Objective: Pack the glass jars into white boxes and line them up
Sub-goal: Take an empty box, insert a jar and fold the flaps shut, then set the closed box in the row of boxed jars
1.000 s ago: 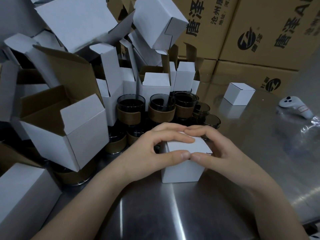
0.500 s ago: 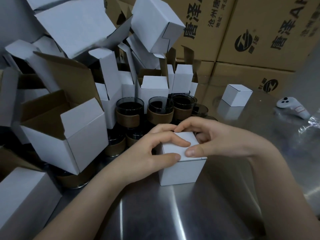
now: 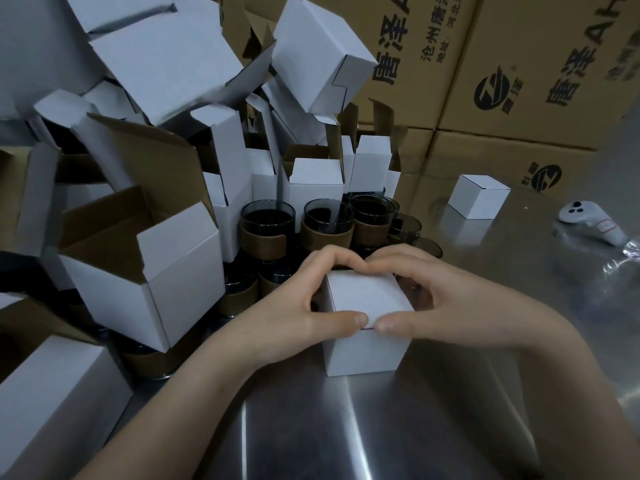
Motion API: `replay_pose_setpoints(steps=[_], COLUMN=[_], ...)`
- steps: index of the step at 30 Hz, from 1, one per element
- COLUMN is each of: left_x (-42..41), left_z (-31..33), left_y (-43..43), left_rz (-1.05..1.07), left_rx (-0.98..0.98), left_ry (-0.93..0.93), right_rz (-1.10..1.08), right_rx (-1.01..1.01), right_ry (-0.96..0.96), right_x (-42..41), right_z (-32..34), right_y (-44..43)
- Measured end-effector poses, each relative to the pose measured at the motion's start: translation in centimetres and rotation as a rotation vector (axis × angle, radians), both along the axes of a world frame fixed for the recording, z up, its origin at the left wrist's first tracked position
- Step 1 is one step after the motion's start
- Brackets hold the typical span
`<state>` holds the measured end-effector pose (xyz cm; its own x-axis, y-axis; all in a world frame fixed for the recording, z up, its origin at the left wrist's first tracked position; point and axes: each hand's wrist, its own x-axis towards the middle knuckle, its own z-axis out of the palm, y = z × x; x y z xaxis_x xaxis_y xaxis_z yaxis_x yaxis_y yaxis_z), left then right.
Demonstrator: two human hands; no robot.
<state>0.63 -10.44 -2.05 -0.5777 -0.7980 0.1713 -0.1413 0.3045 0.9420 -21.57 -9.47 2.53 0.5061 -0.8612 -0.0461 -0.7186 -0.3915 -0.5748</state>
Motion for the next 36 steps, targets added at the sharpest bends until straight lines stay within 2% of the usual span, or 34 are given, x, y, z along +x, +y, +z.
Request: replay_pose_setpoints(steps=[4, 7, 13, 20, 24, 28, 32, 36], left_x=[0.0, -0.1, -1.2, -2.0, -2.3, -2.4, -2.5, -2.5], left_z=[-0.2, -0.5, -1.0, -1.8, -2.0, -2.1, -2.4, -2.7], left_y=[-0.2, -0.2, 0.4, 0.5, 0.6, 0.7, 0.6, 0.4], left_rz=[0.002, 0.012, 0.004, 0.106, 0.115, 0.098, 0.102, 0.106], left_rx=[-0.02, -0.012, -0.013, -0.07, -0.108, -0.139, -0.149, -0.157], left_ry=[0.034, 0.059, 0.059, -0.04, -0.086, -0.126, -0.149, -0.179], right_rz=[-0.017, -0.066, -0.133, -0.469, -0.654, -0.844, -1.045, -0.982], right_rx=[-0.131, -0.218, -0.228, -0.183, -0.159, -0.2, -0.324, -0.476], right_ry=[0.168, 0.172, 0.214, 0.16, 0.148, 0.31, 0.461, 0.508], right_x=[1.5, 2.1, -1.3, -9.8, -13.5, -16.3, -17.4, -17.7], right_z=[-0.2, -0.6, -0.4, -1.2, -1.1, -0.7, -1.2, -2.0], right_y=[1.1, 1.8, 3.8, 4.8, 1.7, -4.2, -8.8, -11.8])
